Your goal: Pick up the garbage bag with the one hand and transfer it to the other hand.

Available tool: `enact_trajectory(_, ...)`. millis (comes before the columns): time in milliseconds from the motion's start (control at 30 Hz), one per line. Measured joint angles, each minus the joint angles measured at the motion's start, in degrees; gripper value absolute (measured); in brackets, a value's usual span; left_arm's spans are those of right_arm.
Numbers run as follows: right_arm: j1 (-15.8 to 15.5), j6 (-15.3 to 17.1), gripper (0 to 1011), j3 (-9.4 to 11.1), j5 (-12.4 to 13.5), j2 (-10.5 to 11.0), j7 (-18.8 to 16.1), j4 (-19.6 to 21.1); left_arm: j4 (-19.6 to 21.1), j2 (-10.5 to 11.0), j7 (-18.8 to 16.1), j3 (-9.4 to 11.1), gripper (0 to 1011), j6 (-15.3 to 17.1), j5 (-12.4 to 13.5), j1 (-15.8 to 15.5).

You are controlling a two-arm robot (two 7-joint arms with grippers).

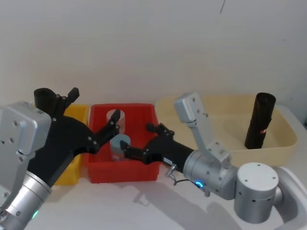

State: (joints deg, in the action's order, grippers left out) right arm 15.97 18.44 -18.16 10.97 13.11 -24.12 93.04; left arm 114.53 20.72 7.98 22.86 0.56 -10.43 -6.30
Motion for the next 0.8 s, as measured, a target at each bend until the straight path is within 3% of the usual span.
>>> enact_trajectory(400, 3.10, 1.34, 1004, -3.20, 0.79, -2.09, -1.40, -4.12, 0.21, 0.08, -0.11, -0.11, 1001, 0.08, 0.04, 0.24)
enact_trajectory(800, 5.84, 1.22, 1004, -4.41, 1.09, -3.72, -1.12, -7.95, 0.28, 0.13, -0.18, -0.17, 1001, 0.10, 0.04, 0.32)
